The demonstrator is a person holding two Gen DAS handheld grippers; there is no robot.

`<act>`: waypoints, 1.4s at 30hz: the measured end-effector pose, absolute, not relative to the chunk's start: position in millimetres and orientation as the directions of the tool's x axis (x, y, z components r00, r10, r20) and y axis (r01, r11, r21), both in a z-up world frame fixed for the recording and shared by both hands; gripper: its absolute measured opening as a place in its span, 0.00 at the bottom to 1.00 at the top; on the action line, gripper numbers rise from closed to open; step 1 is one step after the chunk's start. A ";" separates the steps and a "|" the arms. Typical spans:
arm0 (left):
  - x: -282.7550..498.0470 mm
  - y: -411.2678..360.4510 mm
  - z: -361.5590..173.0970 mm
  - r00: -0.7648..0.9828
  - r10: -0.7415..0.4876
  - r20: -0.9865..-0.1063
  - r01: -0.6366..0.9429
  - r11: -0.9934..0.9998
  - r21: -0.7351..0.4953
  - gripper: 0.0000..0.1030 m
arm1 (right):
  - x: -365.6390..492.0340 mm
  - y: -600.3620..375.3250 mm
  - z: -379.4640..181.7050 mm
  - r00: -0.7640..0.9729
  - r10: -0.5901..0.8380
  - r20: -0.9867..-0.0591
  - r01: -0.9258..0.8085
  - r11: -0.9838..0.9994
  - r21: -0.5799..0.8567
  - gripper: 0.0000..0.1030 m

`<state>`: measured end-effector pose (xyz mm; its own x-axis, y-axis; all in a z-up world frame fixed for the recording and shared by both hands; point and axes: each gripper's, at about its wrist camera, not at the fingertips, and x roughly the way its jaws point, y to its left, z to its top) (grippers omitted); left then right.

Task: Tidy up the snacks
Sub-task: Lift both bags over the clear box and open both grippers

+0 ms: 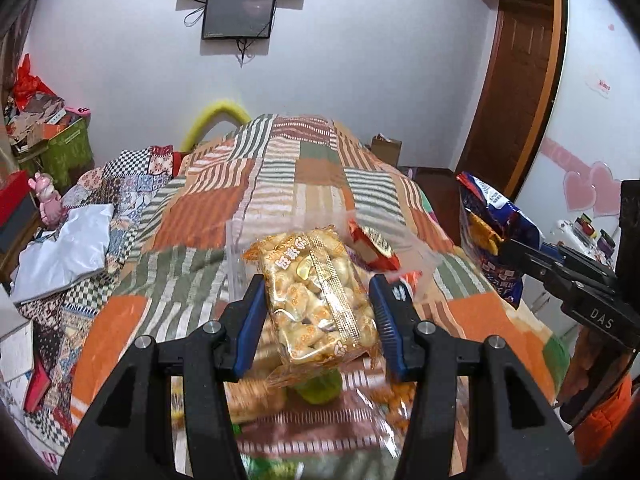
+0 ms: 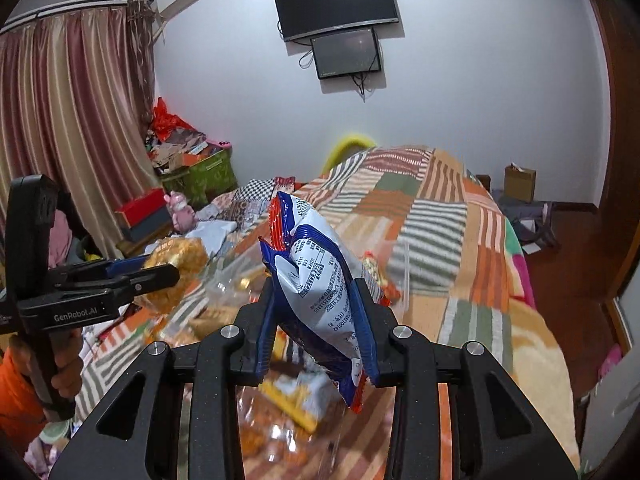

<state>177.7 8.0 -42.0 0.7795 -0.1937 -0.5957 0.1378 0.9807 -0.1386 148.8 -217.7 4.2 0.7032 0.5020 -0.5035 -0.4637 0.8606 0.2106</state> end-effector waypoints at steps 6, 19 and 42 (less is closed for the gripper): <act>220.7 6.6 -51.0 0.764 -0.182 -0.619 0.139 0.983 -0.119 0.50 | 179.3 -204.0 -2.2 0.703 0.480 -0.525 -0.459 0.870 0.182 0.31; 315.8 -0.1 -109.8 0.645 -0.188 -0.741 0.156 0.981 -0.112 0.50 | 252.8 -187.9 -51.5 0.624 0.435 -0.649 -0.414 0.888 0.197 0.30; 282.9 14.1 -82.1 0.671 -0.121 -0.732 0.115 0.992 -0.059 0.72 | 223.7 -174.2 -28.2 0.620 0.422 -0.661 -0.470 0.875 0.118 0.63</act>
<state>282.9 14.1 -82.1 0.6707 -0.1212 -0.7318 0.1145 0.9917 -0.0592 223.7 -174.2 -28.2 0.6202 0.4224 -0.6610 -0.4702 0.8747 0.1177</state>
